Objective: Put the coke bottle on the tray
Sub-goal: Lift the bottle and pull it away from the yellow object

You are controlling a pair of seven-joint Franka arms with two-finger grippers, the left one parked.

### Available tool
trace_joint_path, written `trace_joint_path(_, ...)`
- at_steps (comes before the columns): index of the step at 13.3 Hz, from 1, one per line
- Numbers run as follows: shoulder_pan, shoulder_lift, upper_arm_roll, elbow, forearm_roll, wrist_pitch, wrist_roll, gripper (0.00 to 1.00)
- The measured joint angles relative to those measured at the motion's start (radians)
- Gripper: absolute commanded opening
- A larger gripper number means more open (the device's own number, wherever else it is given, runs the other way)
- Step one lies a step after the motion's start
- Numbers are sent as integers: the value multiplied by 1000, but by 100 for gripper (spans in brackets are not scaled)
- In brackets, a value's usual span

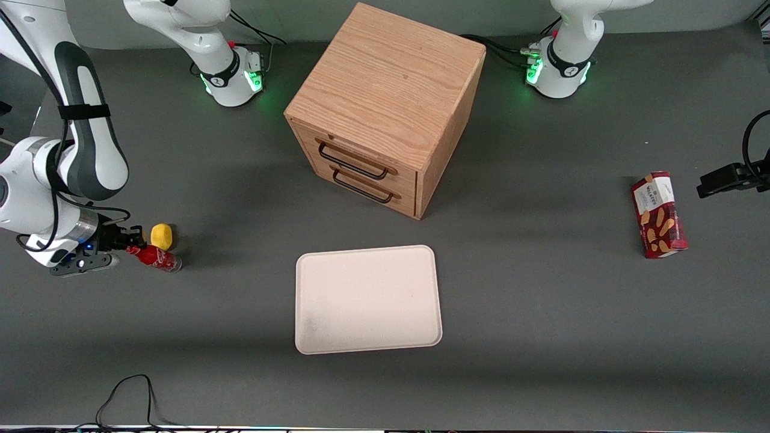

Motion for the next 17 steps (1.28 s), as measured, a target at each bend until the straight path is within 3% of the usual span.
trace_joint_path(11, 7, -66, 9, 557, -25, -763, 38, 0)
trace_joint_path(17, 11, -47, 62, 688, -58, -871, 157, 0)
